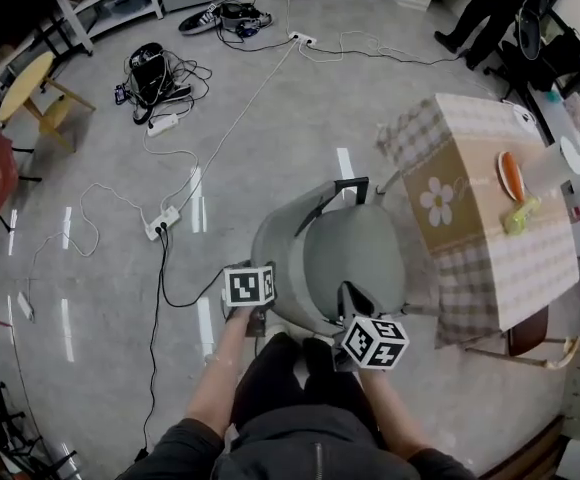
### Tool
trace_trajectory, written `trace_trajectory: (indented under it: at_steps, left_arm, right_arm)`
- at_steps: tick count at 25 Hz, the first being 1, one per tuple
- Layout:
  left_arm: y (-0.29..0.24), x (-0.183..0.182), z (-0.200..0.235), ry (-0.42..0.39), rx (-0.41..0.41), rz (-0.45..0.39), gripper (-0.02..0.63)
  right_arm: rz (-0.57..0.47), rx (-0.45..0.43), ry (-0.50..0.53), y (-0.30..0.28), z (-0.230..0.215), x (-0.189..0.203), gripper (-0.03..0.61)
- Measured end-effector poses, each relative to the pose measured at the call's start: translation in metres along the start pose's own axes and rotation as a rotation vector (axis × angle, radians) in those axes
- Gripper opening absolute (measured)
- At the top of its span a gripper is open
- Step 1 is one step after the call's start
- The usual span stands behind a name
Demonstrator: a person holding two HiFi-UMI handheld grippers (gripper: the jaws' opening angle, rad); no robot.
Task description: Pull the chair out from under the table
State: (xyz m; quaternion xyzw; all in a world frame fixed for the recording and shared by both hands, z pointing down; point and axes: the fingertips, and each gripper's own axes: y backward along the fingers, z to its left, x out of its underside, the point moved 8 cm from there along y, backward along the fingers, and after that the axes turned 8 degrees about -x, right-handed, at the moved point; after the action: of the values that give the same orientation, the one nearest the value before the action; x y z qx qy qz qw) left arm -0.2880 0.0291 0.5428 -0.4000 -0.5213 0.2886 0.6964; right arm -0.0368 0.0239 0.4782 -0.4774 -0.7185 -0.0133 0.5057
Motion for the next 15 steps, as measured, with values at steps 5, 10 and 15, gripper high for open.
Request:
trace_trajectory:
  at_steps: [5,10,15]
  left_arm:
    - [0.061,0.010,-0.008,-0.084,0.066,-0.176,0.205]
    - [0.113,0.023,-0.051,-0.171,0.182,-0.326,0.040]
    - [0.137,0.024,-0.150,-0.181,0.449,-0.466,0.011]
  right_arm:
    - [-0.019,-0.024,0.013,0.019,-0.008,-0.003,0.018]
    - [-0.076,-0.006,0.064,0.062,-0.025,-0.010,0.017]
    - [-0.163,-0.007,0.083,0.115,-0.050,-0.015,0.017]
